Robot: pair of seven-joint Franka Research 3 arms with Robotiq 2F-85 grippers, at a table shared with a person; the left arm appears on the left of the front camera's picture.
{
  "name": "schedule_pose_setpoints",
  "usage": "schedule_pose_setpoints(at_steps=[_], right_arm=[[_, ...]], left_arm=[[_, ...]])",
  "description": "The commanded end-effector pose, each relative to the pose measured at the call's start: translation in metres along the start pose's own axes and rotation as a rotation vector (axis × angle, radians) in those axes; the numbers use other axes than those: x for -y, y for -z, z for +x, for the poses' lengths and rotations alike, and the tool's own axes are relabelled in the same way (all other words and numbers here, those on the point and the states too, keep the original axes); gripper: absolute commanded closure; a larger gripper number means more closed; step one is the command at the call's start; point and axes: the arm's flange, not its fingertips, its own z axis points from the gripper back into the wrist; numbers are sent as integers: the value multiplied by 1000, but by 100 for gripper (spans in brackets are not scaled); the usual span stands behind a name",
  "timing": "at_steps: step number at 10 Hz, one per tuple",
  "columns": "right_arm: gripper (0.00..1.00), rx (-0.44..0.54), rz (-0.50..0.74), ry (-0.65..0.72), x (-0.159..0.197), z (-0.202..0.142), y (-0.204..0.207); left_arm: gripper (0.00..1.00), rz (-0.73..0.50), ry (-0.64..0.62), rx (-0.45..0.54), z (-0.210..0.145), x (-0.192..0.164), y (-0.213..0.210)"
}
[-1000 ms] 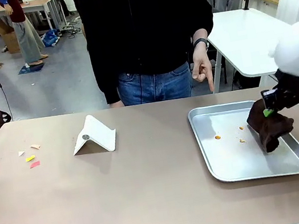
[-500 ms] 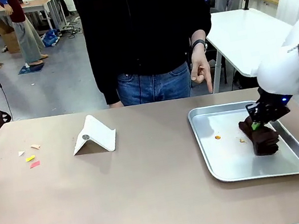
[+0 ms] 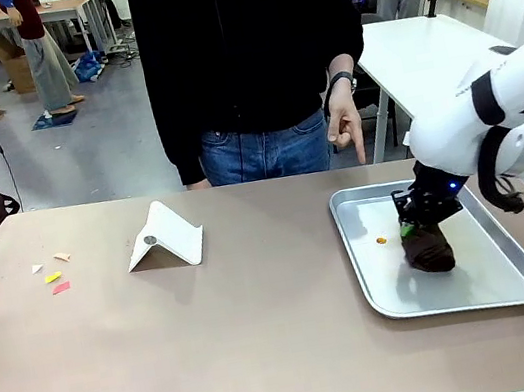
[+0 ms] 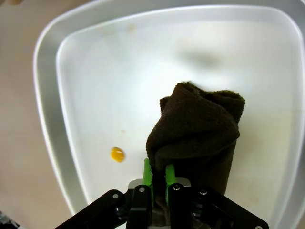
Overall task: Clean the surface of the table.
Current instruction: If a person points to the right, clean the right side of the table with your right hand, and if they point to the left, clean the left side with your left hand.
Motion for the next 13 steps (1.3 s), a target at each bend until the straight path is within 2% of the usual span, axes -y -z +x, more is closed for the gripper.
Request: schedule_pose_setpoints(at_steps=[1, 3, 6, 9, 10, 13], right_arm=[[89, 15, 93, -34, -20, -1, 14], [89, 26, 160, -93, -43, -7, 21], [89, 17, 155, -160, -61, -12, 29], [89, 24, 126, -138, -47, -8, 21], [89, 44, 81, -126, -42, -7, 19], [89, 100, -6, -40, -3, -1, 1]], left_arm=[[93, -9, 18, 4, -2, 3, 1], [93, -9, 18, 4, -2, 3, 1], [93, -9, 18, 4, -2, 3, 1], [93, -9, 18, 4, -2, 3, 1], [93, -9, 18, 4, -2, 3, 1], [93, -9, 18, 4, -2, 3, 1]])
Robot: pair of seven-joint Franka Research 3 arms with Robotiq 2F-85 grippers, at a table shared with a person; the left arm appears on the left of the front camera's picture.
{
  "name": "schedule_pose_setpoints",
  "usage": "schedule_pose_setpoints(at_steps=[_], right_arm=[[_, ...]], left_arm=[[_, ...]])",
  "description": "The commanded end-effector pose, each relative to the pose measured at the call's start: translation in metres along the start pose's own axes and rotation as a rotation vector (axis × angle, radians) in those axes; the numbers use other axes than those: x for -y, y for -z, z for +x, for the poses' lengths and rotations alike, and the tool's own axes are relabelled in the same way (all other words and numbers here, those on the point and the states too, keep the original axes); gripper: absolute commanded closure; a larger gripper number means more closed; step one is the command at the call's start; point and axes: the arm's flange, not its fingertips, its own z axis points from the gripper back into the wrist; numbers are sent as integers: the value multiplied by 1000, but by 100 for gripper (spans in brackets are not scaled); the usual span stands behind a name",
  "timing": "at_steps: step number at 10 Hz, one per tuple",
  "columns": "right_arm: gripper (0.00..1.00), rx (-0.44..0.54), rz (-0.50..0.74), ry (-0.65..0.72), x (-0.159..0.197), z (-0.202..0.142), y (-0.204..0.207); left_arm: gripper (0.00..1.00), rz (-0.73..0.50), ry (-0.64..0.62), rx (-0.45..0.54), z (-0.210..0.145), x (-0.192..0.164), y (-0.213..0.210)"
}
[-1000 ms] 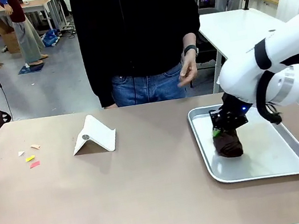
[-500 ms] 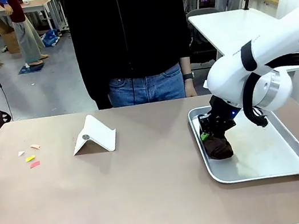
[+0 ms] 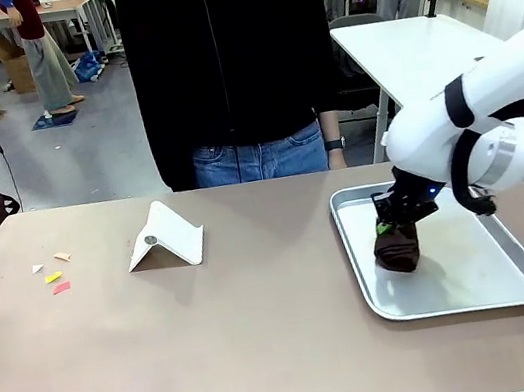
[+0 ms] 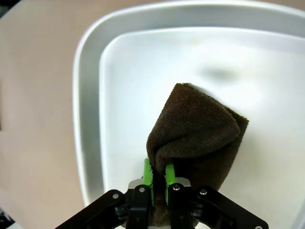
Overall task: Clean the surface of the table.
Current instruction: If a person points to the right, clean the right side of the table with your right hand, and if they point to the left, clean the left side with your left hand.
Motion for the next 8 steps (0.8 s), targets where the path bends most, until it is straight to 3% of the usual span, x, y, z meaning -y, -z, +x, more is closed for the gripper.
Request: schedule_pose_setpoints(at_steps=[1, 5, 8], right_arm=[[89, 45, -55, 84, 28, -2, -18], [89, 108, -35, 209, 80, -5, -42], [89, 142, 73, 229, 98, -10, -55]], left_arm=[[93, -9, 18, 4, -2, 3, 1], [93, -9, 18, 4, -2, 3, 1], [93, -9, 18, 4, -2, 3, 1]])
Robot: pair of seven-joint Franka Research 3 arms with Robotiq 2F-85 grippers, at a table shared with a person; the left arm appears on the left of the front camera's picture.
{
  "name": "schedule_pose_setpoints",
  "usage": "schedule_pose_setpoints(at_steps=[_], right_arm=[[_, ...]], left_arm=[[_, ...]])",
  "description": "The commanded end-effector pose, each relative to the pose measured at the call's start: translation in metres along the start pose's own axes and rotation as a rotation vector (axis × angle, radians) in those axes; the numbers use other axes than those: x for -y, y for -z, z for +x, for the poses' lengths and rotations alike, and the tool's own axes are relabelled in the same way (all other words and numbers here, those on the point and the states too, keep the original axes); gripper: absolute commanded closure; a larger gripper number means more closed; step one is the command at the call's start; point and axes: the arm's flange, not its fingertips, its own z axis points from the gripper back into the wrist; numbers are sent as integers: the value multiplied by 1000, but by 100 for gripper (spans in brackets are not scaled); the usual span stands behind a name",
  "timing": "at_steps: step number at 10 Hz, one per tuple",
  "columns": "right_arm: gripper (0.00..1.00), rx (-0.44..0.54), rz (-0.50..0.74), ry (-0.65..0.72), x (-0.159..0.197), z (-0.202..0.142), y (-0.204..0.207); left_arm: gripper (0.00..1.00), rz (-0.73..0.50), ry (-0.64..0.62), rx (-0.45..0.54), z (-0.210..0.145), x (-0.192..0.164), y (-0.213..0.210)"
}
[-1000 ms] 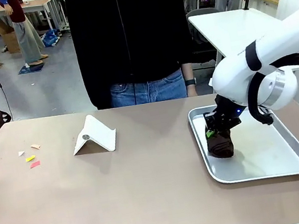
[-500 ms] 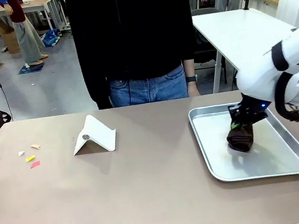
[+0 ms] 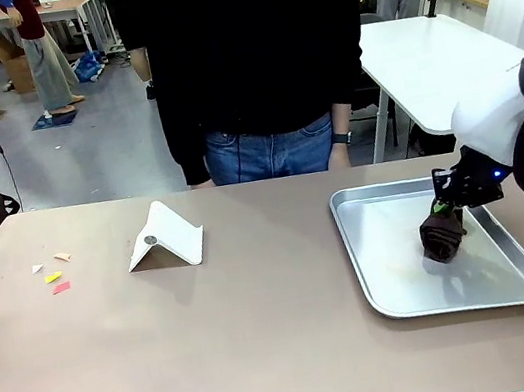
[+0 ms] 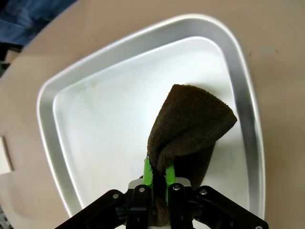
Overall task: Clean the surface of the table.
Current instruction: If a person points to the right, clean the right side of the table with your right hand, and if they point to the left, clean the left side with your left hand.
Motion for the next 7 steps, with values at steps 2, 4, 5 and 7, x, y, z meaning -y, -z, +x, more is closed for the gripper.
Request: schedule_pose_setpoints(at_steps=[2, 4, 5, 7], right_arm=[[89, -23, 316, -31, 14, -6, -5], [89, -118, 496, 83, 23, -3, -11], [89, -192, 651, 93, 29, -3, -17], [89, -322, 892, 65, 42, -4, -33]], left_arm=[[93, -9, 18, 3, -2, 3, 1], [93, -9, 18, 3, -2, 3, 1], [93, -9, 18, 3, -2, 3, 1], [93, -9, 18, 3, -2, 3, 1]])
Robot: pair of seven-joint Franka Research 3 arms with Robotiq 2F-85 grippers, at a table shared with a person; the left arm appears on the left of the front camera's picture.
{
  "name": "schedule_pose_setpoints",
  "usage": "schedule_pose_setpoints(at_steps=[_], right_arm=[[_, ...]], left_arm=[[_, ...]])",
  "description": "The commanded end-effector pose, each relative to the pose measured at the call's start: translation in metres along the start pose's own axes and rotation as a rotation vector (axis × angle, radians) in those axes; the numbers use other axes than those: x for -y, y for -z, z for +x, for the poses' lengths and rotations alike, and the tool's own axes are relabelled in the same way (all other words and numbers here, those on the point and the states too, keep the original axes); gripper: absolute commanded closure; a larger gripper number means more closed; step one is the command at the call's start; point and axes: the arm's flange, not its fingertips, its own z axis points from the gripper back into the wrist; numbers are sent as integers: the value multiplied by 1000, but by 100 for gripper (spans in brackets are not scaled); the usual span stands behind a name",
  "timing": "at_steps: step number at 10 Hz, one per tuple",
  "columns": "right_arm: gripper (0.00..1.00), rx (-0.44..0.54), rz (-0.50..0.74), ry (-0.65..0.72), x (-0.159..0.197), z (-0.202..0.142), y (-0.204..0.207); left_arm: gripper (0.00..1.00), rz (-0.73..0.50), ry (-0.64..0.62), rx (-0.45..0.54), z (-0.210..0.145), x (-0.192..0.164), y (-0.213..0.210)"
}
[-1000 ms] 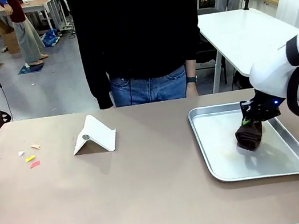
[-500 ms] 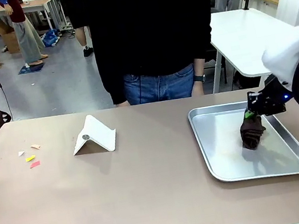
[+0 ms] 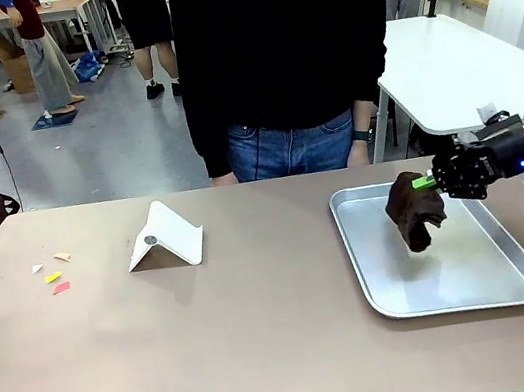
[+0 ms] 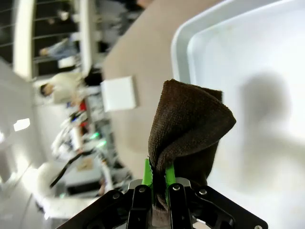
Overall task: Clean the surface of the table.
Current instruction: If a person points to the right, clean the right side of the table with your right hand, and if they point to the left, clean the left side with your left hand.
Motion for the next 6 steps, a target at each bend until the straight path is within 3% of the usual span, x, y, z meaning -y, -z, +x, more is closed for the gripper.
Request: schedule_pose_setpoints(at_steps=[1, 3, 5, 6], right_arm=[[89, -61, 245, -53, 8, 4, -25], [89, 79, 408, -175, 5, -7, -47], [89, 188, 400, -198, 8, -10, -55], [89, 78, 373, -135, 0, -5, -56]], left_arm=[[93, -9, 18, 3, -2, 3, 1], [93, -9, 18, 3, -2, 3, 1], [93, -9, 18, 3, -2, 3, 1], [93, -9, 18, 3, -2, 3, 1]])
